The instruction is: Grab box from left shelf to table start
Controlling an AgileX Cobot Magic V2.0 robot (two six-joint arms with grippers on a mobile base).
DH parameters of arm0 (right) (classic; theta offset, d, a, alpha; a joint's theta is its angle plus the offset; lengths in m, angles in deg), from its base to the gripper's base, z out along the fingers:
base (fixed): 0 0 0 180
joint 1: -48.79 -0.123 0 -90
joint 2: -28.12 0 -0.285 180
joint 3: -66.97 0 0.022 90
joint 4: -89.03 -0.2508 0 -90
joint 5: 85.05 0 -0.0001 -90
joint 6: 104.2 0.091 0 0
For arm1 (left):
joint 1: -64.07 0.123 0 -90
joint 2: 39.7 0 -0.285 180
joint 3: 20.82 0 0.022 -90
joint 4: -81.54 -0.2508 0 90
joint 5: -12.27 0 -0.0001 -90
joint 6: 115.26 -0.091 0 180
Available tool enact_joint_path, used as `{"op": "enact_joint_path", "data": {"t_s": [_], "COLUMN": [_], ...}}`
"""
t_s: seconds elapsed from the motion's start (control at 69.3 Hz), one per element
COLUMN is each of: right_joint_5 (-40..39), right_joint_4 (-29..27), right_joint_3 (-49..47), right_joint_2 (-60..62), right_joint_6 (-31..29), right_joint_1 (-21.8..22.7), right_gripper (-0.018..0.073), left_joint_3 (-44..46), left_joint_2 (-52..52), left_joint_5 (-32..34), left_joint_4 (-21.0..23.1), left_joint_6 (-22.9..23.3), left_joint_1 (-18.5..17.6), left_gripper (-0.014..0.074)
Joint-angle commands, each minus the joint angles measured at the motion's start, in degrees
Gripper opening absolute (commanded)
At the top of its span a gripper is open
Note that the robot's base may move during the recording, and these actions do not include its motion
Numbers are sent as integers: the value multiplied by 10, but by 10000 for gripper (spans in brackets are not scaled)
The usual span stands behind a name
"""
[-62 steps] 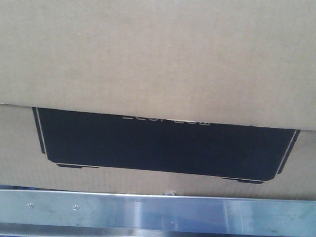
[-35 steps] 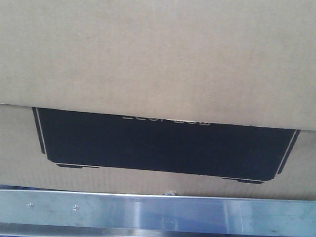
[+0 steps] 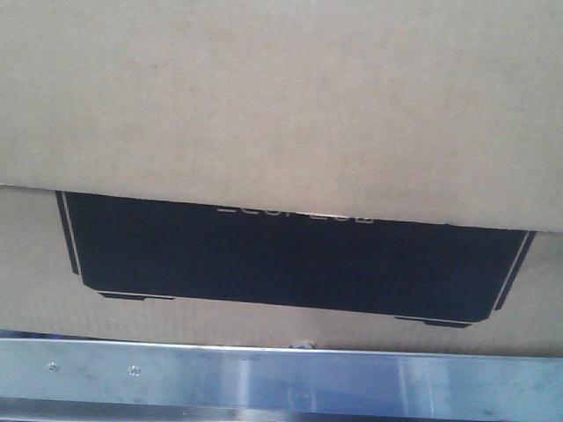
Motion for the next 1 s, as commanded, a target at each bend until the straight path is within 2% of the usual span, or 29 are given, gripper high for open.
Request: {"op": "enact_joint_path", "data": {"t_s": [0.0, 0.087, 0.144, 0.217, 0.26, 0.289, 0.433, 0.52, 0.664, 0.736, 0.895, 0.982], "right_joint_5": [-51, -51, -51, -51, -51, -51, -54, -57, -58, -58, -58, -60], "right_joint_4": [5, 5, 5, 5, 5, 5, 5, 5, 5, 5, 5, 5], "right_joint_3": [1, 1, 1, 1, 1, 1, 1, 1, 1, 1, 1, 1], "right_joint_2": [4, 4, 4, 4, 4, 4, 4, 4, 4, 4, 4, 4], "right_joint_6": [-3, -3, -3, -3, -3, -3, -3, -3, -3, -3, -3, -3], "right_joint_1": [2, 2, 2, 2, 2, 2, 2, 2, 2, 2, 2, 2], "right_gripper": [57, 57, 57, 57, 57, 57, 57, 57, 57, 57, 57, 57], "left_joint_3": [90, 159, 201, 246, 280, 297, 395, 464, 587, 638, 711, 740], "left_joint_2": [28, 65, 97, 134, 161, 177, 265, 324, 419, 468, 552, 589], "left_joint_5": [-1, -66, -99, -130, -147, -161, -228, -294, -434, -493, -572, -606], "left_joint_4": [2, -33, -51, -52, -52, -52, -52, -44, -12, -5, -5, -5], "left_joint_6": [5, 5, 5, 5, 5, 5, 4, 4, 4, 4, 4, 5], "left_joint_1": [-3, -3, -3, -3, -3, -3, -3, -3, -3, -14, -51, -59], "left_gripper": [-76, 20, 155, 328, 406, 426, 376, 337, 329, 329, 329, 329]}}
